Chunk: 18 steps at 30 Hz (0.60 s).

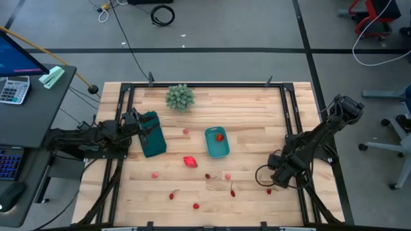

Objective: Pick and placing Produce into tupperware
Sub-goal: Put the purple onion into the blue bin

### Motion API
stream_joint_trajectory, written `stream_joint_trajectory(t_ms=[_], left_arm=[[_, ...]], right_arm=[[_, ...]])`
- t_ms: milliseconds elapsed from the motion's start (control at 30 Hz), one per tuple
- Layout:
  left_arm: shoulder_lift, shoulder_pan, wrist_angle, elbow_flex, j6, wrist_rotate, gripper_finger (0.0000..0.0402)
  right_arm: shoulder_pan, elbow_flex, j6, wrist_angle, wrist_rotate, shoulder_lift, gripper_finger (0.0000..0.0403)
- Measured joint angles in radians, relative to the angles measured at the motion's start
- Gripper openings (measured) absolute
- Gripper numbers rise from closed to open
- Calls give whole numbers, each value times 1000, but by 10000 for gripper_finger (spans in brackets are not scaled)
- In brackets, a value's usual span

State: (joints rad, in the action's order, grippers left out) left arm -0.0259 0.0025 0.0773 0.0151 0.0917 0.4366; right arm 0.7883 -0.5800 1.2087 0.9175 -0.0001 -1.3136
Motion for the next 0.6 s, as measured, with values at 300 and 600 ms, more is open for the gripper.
stream_joint_trajectory(t_ms=[300,600], left_arm=[[0,0,0,0,0,0,195],[0,0,0,0,-1,0,198]], right_arm=[[-1,-3,-5,82,-148,1,263],[-2,-5,-4,78,-239,1,266]])
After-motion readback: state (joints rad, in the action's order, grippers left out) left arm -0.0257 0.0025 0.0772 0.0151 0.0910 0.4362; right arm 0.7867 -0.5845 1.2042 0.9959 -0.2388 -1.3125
